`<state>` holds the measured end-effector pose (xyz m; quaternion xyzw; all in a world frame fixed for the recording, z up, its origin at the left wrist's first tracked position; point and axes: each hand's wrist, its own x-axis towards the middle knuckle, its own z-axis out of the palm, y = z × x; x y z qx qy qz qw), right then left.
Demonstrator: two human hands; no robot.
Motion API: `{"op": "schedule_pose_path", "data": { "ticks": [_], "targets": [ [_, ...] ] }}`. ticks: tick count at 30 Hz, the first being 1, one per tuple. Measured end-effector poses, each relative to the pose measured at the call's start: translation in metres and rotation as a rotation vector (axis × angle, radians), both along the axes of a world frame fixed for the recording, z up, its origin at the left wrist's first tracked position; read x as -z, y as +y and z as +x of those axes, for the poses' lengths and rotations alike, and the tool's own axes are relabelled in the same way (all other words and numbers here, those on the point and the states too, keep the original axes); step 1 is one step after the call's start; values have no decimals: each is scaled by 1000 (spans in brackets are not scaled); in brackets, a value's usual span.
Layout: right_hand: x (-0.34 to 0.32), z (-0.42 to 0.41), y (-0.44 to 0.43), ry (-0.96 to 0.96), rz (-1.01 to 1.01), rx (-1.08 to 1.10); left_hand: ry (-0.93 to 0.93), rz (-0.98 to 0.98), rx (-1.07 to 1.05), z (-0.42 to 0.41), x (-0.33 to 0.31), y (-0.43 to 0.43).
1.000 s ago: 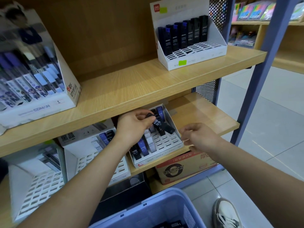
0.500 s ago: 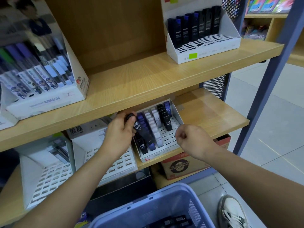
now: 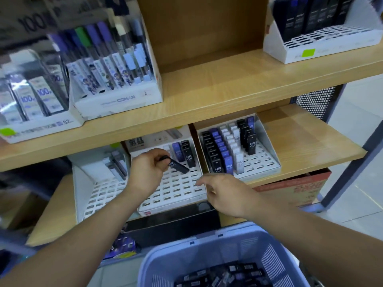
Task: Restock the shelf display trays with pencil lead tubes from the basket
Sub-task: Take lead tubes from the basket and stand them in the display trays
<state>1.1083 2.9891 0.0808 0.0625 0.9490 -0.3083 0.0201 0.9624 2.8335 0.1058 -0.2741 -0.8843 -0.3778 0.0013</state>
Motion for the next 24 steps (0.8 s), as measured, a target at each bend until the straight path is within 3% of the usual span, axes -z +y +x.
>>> {"op": "schedule_pose_path", "data": {
  "ticks": [6, 15, 21, 24],
  "targets": [
    [15, -7, -11, -93, 215, -132, 43, 8, 44, 2, 6, 13],
    [16, -11, -15, -123, 254, -128, 202, -227, 189, 0, 5, 27],
    [16, -13, -19, -136, 236, -110, 135, -19, 100, -3, 7, 38],
    [16, -14, -20, -157, 254, -134, 259, -46, 163, -2, 10, 41]
  ]
}}
